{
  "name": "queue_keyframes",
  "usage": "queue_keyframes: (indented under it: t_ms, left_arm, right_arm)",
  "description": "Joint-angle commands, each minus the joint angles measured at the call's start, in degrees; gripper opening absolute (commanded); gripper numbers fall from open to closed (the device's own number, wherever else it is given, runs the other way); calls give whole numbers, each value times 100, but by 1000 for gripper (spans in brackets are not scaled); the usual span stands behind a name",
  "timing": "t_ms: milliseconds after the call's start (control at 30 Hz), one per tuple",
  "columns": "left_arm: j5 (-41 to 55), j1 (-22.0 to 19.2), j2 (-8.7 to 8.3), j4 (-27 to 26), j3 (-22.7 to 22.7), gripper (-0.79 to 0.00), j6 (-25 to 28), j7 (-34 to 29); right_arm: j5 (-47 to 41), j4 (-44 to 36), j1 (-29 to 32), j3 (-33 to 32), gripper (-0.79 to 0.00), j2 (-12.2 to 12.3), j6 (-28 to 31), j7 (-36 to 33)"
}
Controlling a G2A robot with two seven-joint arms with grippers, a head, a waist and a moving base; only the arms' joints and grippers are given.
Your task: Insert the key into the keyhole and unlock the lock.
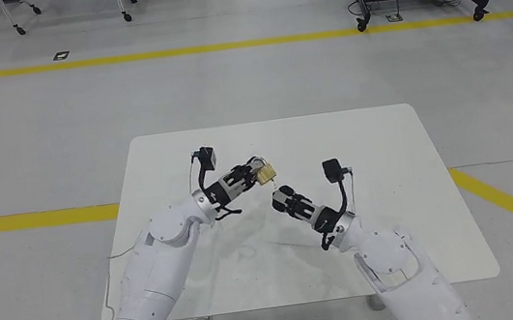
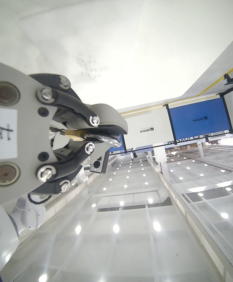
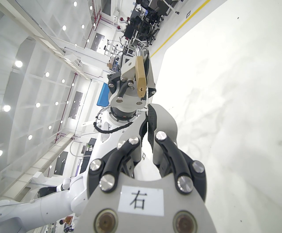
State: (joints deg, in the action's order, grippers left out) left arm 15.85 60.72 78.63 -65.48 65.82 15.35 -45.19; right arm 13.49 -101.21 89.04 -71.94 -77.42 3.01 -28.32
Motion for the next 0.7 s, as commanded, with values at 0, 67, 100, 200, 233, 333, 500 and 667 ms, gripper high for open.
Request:
queue_keyframes:
  t_ms: [0,67,100,200,233,333,500,667]
  left_arm:
    - [-30,-13,-3,10,-21,-785,-6,-5]
    - [-45,-19,-5,17,-36,-785,-2,6]
    - [-43,-23,-6,20,-41,-785,-2,6]
    - [-48,-38,-12,33,-59,-785,-11,-23]
    - [-47,-39,-13,36,-64,-785,-11,-27]
    - [-63,-48,-19,43,-80,-785,1,-40]
    - [-27,-70,-36,76,-43,-785,-17,-25]
    - [-112,-98,-62,101,-57,-785,-41,-177]
  right_arm:
    - [-24,-6,-17,6,-785,9,9,-54]
    - [-21,-12,-33,13,-785,20,-8,-107]
    - [-20,-14,-39,15,-785,25,-13,-120]
    - [-43,-12,-49,22,-785,38,-35,-144]
    - [-45,-9,-52,23,-785,43,-44,-152]
    - [-19,-3,-62,32,-785,59,-72,-200]
    - [91,-62,-22,24,-785,100,-72,-325]
    - [301,-179,41,-2,-785,140,-170,-341]
